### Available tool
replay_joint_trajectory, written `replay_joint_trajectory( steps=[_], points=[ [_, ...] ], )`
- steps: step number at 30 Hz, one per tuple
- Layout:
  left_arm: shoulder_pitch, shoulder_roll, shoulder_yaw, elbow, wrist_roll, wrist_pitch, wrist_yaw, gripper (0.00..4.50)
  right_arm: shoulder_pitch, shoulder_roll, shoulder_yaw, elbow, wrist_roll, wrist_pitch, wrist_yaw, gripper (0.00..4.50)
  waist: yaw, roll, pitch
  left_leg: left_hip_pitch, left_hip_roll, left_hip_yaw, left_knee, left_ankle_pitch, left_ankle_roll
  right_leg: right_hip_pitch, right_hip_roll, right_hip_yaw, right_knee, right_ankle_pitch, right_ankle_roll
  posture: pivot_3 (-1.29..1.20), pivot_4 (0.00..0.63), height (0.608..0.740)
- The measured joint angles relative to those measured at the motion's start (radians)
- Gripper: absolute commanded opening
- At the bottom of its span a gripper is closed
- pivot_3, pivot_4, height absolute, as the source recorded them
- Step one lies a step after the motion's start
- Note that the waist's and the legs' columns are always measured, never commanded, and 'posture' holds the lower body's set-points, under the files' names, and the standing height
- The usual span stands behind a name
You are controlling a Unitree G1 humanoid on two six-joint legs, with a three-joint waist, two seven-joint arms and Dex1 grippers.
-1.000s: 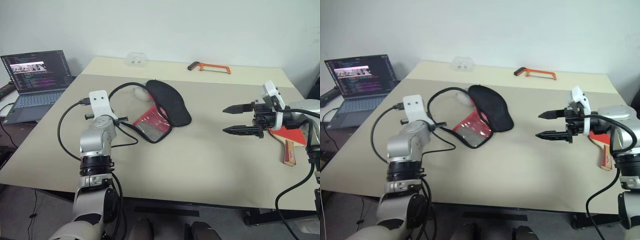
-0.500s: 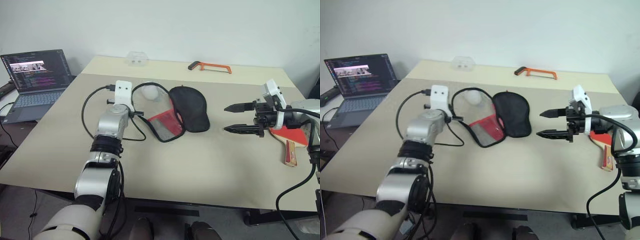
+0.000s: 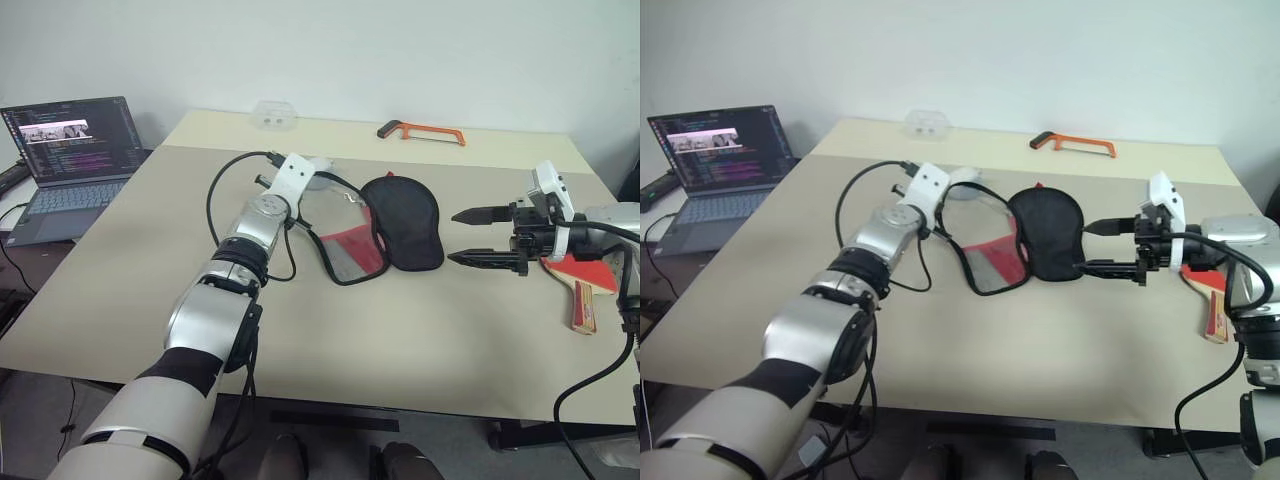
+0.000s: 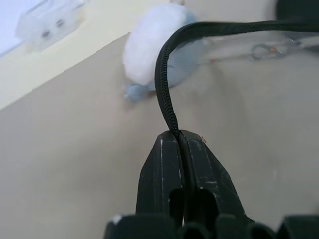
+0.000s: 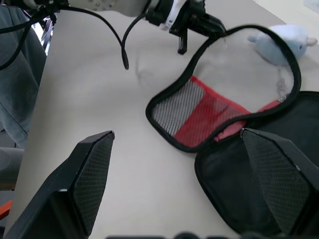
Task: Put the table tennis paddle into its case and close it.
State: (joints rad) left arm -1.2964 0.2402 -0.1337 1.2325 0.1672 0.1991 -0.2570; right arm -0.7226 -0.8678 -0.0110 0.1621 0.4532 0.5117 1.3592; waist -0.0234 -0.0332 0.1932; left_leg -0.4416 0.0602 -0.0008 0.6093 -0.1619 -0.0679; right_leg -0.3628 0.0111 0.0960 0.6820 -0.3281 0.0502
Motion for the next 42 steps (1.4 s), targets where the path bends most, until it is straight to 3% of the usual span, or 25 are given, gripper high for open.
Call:
replay_joint_trajectory(
  steps=[8,15,27,42],
  points=[
    [-0.048,-0.04,-0.061,0.035,0.087,-0.106,-0.016,0.02,0.003,0.011,-0.004,-0.003,0.0,0.0,-0.03,4.5,0.0,0.0,0.0,-0.009,0.0,0.0,0.001,0.001,-0.002,-0.011,0.0,0.0,0.003,0.0,0.0,0.0,0.15,0.74],
    [-0.075,-0.017,-0.138,0.062,0.187,-0.198,-0.007,0.02,0.003,0.019,-0.004,-0.002,0.0,0.0,-0.039,4.5,-0.001,0.0,0.0,-0.009,0.0,0.0,0.002,0.001,0.0,-0.011,0.0,0.001,0.006,0.0,0.0,0.0,0.15,0.74],
    [-0.08,0.008,-0.165,0.097,0.253,-0.293,0.009,0.02,0.003,0.025,-0.005,0.002,0.0,-0.005,-0.055,4.5,-0.003,0.0,0.0,-0.008,0.0,0.0,0.003,0.001,-0.001,-0.013,0.001,0.001,0.012,0.0,0.0,0.0,0.15,0.74],
    [-0.092,-0.101,-0.141,0.112,0.247,-0.292,0.151,0.02,0.01,0.025,-0.009,-0.005,0.0,-0.004,-0.08,4.5,-0.003,0.0,0.0,-0.008,0.0,-0.001,0.006,0.001,0.0,-0.013,0.001,0.001,0.015,0.0,0.0,0.0,0.15,0.74]
  ],
)
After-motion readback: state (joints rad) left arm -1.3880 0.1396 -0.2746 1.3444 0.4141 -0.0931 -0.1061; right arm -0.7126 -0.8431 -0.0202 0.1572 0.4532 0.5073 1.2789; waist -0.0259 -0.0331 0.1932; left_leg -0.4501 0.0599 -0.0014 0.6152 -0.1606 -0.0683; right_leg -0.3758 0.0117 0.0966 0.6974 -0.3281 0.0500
